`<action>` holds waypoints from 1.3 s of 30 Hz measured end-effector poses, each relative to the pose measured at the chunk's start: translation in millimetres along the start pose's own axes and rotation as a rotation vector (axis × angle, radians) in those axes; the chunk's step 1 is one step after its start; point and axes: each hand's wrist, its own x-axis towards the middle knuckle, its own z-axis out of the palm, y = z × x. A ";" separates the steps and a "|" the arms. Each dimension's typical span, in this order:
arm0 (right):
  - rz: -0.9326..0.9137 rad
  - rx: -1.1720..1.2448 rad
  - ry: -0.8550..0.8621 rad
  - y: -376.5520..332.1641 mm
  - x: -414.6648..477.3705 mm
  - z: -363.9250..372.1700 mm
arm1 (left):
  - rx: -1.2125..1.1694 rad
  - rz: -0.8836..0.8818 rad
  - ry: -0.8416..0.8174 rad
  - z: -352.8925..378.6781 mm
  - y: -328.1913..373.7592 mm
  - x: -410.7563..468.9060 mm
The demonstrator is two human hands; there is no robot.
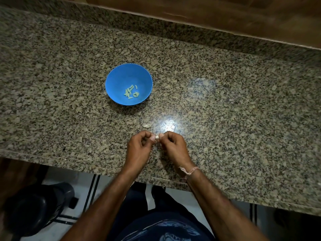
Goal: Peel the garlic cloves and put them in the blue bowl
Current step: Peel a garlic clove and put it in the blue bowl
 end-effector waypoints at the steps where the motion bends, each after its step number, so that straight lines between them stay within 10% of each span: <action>1: 0.022 0.034 -0.010 -0.3 -0.7 1.2 | 0.018 0.024 0.007 -0.5 -0.2 -0.8; 10: 0.134 0.226 -0.149 -3.9 -1.6 -1.9 | -0.272 -0.090 -0.195 -5.6 0.0 -0.8; 16: 0.294 0.352 -0.158 -6.1 1.4 1.5 | 0.266 0.153 -0.073 3.5 -7.7 0.4; 20: 0.301 0.315 -0.143 -4.1 1.6 0.9 | 0.220 0.182 0.020 -0.4 -9.3 0.9; 27: 0.115 0.060 -0.075 -1.8 -0.7 3.2 | 0.361 0.185 0.087 -7.7 0.1 2.4; 32: -0.272 -0.349 0.068 5.0 2.9 6.0 | -0.267 -0.248 -0.129 -6.8 2.3 7.0; 39: -0.130 -0.129 -0.021 4.2 3.3 -4.5 | 0.019 -0.021 0.030 -13.0 3.1 6.6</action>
